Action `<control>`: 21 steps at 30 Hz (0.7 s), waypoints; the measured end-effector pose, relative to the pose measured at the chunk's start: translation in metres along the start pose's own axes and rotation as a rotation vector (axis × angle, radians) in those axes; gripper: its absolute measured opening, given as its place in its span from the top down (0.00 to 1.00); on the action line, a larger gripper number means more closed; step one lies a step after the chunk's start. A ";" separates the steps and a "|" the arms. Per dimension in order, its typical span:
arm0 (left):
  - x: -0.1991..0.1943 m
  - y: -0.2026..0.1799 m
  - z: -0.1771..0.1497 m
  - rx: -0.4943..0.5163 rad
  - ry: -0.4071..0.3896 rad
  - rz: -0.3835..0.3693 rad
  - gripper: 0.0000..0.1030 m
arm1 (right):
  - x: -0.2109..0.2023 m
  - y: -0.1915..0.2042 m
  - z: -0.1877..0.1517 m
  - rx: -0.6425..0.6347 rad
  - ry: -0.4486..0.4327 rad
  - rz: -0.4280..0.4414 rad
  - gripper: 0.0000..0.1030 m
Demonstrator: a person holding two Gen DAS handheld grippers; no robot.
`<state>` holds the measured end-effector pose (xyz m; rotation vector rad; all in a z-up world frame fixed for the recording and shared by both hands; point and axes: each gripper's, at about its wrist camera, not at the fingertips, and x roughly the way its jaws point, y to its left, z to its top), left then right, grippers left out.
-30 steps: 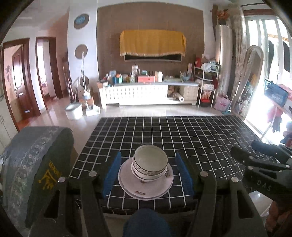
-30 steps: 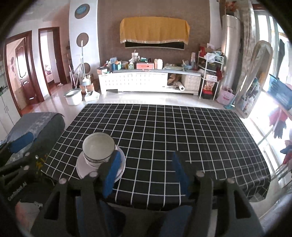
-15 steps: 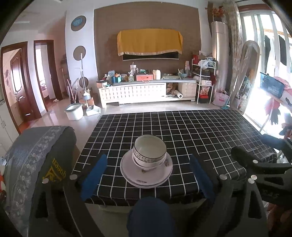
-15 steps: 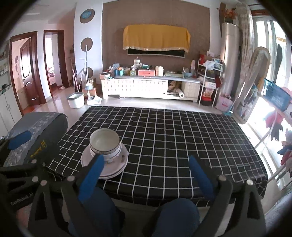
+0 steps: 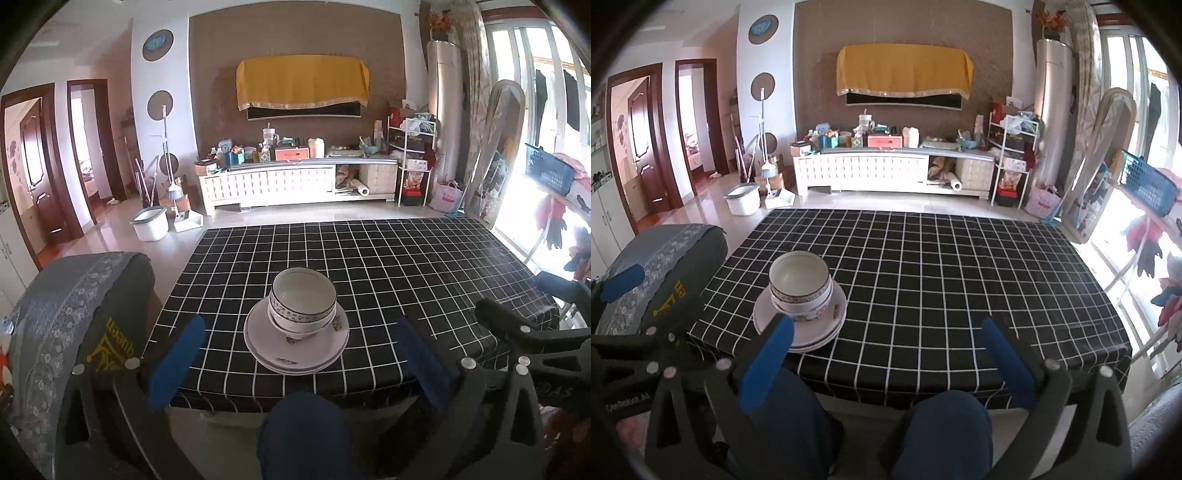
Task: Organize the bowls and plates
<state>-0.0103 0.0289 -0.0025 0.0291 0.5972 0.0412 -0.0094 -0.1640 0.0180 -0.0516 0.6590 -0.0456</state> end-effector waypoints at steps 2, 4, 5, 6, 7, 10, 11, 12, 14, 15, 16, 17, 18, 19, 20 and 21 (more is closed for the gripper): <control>0.001 -0.001 0.000 0.005 0.003 0.004 0.00 | 0.000 -0.001 -0.001 -0.003 -0.001 0.001 0.00; 0.001 -0.001 -0.002 0.008 0.004 0.005 0.00 | -0.001 -0.001 -0.002 -0.003 -0.001 -0.002 0.00; 0.001 -0.001 -0.002 0.008 0.004 0.005 0.00 | -0.002 -0.002 -0.002 -0.002 0.000 -0.001 0.00; 0.001 -0.001 -0.002 0.007 0.005 0.005 0.00 | -0.003 -0.002 -0.002 0.000 -0.001 0.000 0.00; 0.001 -0.001 -0.002 0.007 0.006 0.004 0.00 | -0.002 -0.002 -0.002 0.001 -0.002 0.001 0.00; 0.001 0.000 -0.004 0.008 0.008 0.002 0.00 | -0.003 -0.003 -0.002 0.003 -0.003 -0.001 0.00; 0.001 0.000 -0.004 0.007 0.008 0.002 0.00 | -0.003 -0.003 -0.003 0.002 -0.002 0.000 0.00; 0.001 0.000 -0.004 0.005 0.008 0.001 0.00 | -0.003 -0.003 -0.003 0.002 0.000 0.001 0.00; 0.001 0.000 -0.005 0.005 0.010 -0.001 0.00 | -0.003 -0.003 -0.002 0.000 0.002 0.001 0.00; 0.001 0.000 -0.005 0.005 0.011 -0.002 0.00 | -0.003 -0.003 -0.002 0.000 0.002 0.000 0.00; 0.001 0.001 -0.005 0.005 0.012 -0.002 0.00 | -0.003 -0.002 -0.002 -0.001 0.001 0.000 0.00; 0.001 0.001 -0.005 0.005 0.013 -0.001 0.00 | -0.003 -0.002 -0.002 0.000 0.002 0.000 0.00; 0.001 0.001 -0.005 0.005 0.012 -0.001 0.00 | -0.002 -0.002 -0.002 -0.002 0.003 -0.002 0.00; 0.001 0.001 -0.005 0.005 0.012 -0.002 0.00 | -0.002 -0.003 -0.002 -0.003 0.004 -0.003 0.00; 0.001 0.002 -0.005 0.005 0.012 -0.001 0.00 | -0.001 -0.003 -0.003 -0.003 0.005 -0.004 0.00; 0.000 0.002 -0.006 0.003 0.013 -0.002 0.00 | -0.002 -0.003 -0.003 -0.004 0.005 -0.003 0.00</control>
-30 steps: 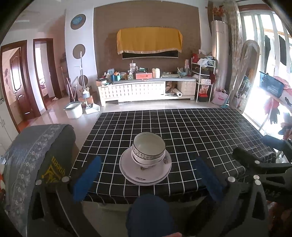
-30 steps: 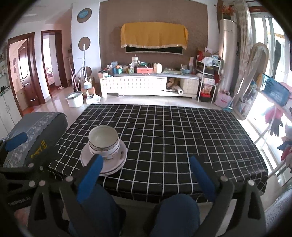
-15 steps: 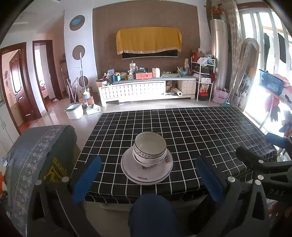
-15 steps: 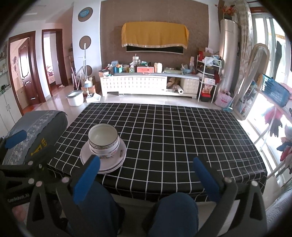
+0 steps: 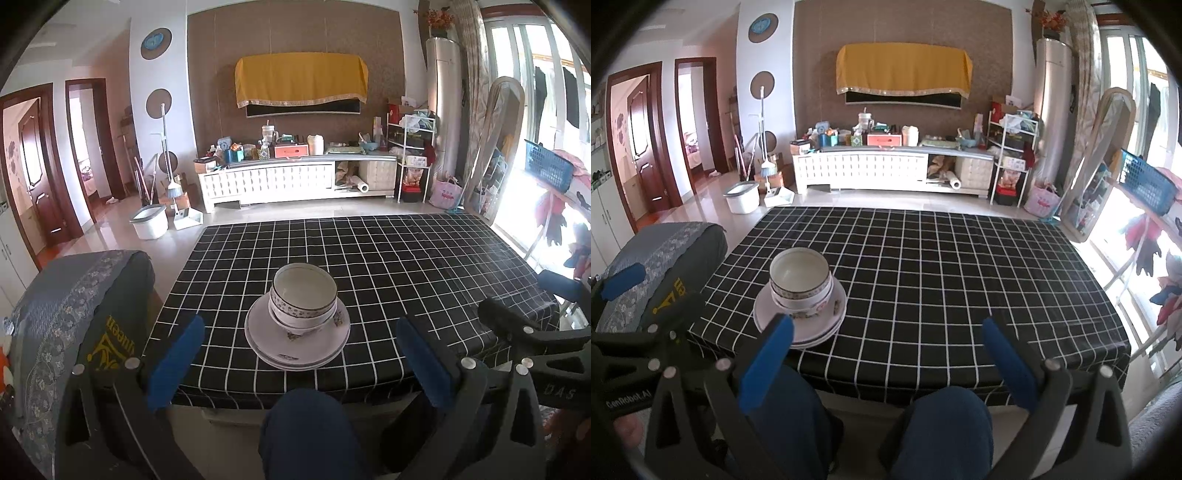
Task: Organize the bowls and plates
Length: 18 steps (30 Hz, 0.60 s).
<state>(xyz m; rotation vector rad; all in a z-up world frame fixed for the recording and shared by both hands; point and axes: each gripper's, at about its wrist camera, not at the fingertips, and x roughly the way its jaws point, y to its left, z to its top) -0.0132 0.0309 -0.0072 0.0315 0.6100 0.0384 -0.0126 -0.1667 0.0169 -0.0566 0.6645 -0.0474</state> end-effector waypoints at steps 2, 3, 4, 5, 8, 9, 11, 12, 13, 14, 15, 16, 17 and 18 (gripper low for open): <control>0.000 0.000 0.000 -0.001 0.002 0.000 0.00 | 0.000 0.000 0.000 0.000 0.000 0.000 0.00; 0.000 0.000 0.000 -0.002 0.002 -0.001 0.00 | 0.000 0.000 0.000 -0.001 -0.001 0.000 0.00; 0.000 0.001 0.000 -0.001 0.002 -0.002 0.00 | 0.000 0.000 0.000 -0.001 -0.001 -0.001 0.00; 0.000 0.000 0.000 0.000 0.001 -0.001 0.00 | 0.000 0.000 0.000 0.000 0.000 -0.001 0.00; 0.000 0.000 0.000 0.001 0.000 0.002 0.00 | 0.000 0.000 -0.001 0.001 -0.001 -0.002 0.00; 0.000 0.000 0.000 0.002 -0.001 0.001 0.00 | 0.000 0.000 -0.001 0.001 0.000 -0.002 0.00; -0.001 0.002 0.000 0.002 -0.002 -0.001 0.00 | 0.000 -0.001 -0.001 0.001 0.001 -0.005 0.00; -0.001 0.002 0.000 0.003 -0.002 -0.002 0.00 | 0.000 -0.002 -0.001 0.001 0.003 -0.007 0.00; -0.001 0.002 0.000 0.003 -0.004 -0.002 0.00 | 0.000 -0.002 -0.001 0.001 0.003 -0.009 0.00; -0.001 0.002 -0.001 0.005 -0.006 -0.001 0.00 | 0.000 -0.003 -0.001 0.002 0.004 -0.010 0.00; -0.002 0.002 -0.001 0.009 -0.009 0.001 0.00 | 0.000 -0.004 -0.002 0.002 0.004 -0.010 0.00; -0.003 0.001 -0.001 0.015 -0.011 0.005 0.00 | 0.000 -0.004 -0.002 0.001 0.004 -0.010 0.00; -0.004 -0.001 -0.001 0.020 -0.015 0.006 0.00 | 0.000 -0.004 -0.002 0.001 0.004 -0.011 0.00; -0.004 -0.002 -0.001 0.023 -0.016 0.008 0.00 | 0.000 -0.004 -0.002 0.001 0.003 -0.010 0.00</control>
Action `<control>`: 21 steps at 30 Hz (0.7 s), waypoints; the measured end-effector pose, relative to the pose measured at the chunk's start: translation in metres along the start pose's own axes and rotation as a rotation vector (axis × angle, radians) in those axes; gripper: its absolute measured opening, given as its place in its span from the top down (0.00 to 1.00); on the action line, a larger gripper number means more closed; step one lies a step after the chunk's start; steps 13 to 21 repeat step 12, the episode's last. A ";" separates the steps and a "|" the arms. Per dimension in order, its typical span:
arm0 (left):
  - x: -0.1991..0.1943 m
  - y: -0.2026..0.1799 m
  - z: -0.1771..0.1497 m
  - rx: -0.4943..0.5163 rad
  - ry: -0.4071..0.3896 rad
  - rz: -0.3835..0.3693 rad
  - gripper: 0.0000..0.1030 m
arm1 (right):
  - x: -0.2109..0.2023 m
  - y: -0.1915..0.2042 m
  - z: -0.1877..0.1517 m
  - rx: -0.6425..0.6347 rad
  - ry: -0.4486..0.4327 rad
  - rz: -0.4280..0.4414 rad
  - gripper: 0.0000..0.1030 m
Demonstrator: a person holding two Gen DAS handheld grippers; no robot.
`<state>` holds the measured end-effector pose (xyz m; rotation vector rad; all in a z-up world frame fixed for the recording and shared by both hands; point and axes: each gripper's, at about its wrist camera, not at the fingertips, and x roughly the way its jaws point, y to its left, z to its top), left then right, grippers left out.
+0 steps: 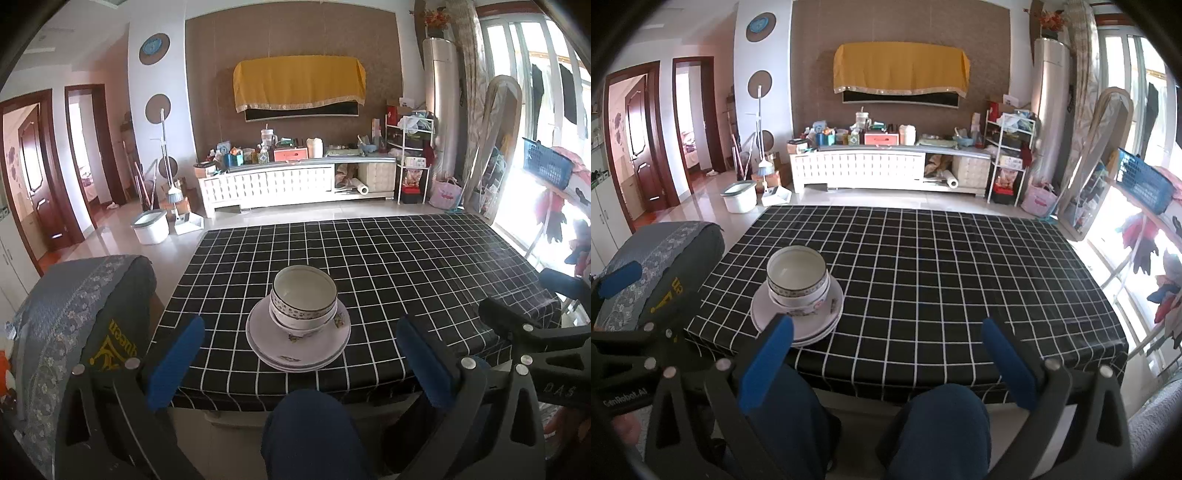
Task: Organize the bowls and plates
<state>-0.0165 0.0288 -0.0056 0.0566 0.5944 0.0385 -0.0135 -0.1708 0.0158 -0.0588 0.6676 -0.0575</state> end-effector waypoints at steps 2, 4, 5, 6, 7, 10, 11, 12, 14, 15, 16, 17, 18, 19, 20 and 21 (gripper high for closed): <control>0.000 -0.001 0.000 0.002 0.002 0.001 0.00 | 0.000 0.000 0.000 0.000 0.001 0.000 0.00; 0.000 -0.001 0.002 -0.002 0.006 -0.001 0.00 | 0.000 0.000 0.000 -0.002 0.003 -0.002 0.00; 0.000 -0.001 0.001 -0.005 0.007 0.000 0.00 | 0.001 -0.001 -0.001 -0.002 0.005 -0.003 0.00; 0.000 -0.001 0.002 -0.006 0.007 0.000 0.00 | 0.000 -0.002 -0.001 -0.002 0.006 -0.003 0.00; 0.000 -0.001 0.002 -0.008 0.008 0.001 0.00 | 0.000 -0.002 -0.001 -0.002 0.004 -0.002 0.00; 0.000 -0.001 0.002 -0.010 0.008 0.003 0.00 | 0.000 -0.002 -0.001 -0.002 0.005 -0.003 0.00; -0.001 -0.001 0.002 -0.010 0.009 0.003 0.00 | 0.000 -0.002 -0.001 -0.003 0.005 -0.002 0.00; -0.001 -0.001 0.002 -0.010 0.010 0.005 0.00 | 0.000 -0.002 -0.001 -0.003 0.005 -0.003 0.00; -0.001 -0.001 0.002 -0.010 0.010 0.005 0.00 | 0.000 -0.002 -0.001 -0.003 0.005 -0.003 0.00; -0.001 -0.001 0.002 -0.010 0.010 0.005 0.00 | 0.000 -0.002 -0.001 -0.003 0.005 -0.003 0.00; -0.001 -0.001 0.002 -0.010 0.010 0.005 0.00 | 0.000 -0.002 -0.001 -0.003 0.005 -0.003 0.00; -0.001 -0.001 0.002 -0.010 0.010 0.005 0.00 | 0.000 -0.002 -0.001 -0.003 0.005 -0.003 0.00; -0.001 -0.001 0.002 -0.010 0.010 0.005 0.00 | 0.000 -0.002 -0.001 -0.003 0.005 -0.003 0.00; -0.001 -0.001 0.002 -0.010 0.010 0.005 0.00 | 0.000 -0.002 -0.001 -0.003 0.005 -0.003 0.00; -0.001 -0.001 0.002 -0.010 0.010 0.005 0.00 | 0.000 -0.002 -0.001 -0.003 0.005 -0.003 0.00; -0.001 -0.001 0.002 -0.010 0.010 0.005 0.00 | 0.000 -0.002 -0.001 -0.003 0.005 -0.003 0.00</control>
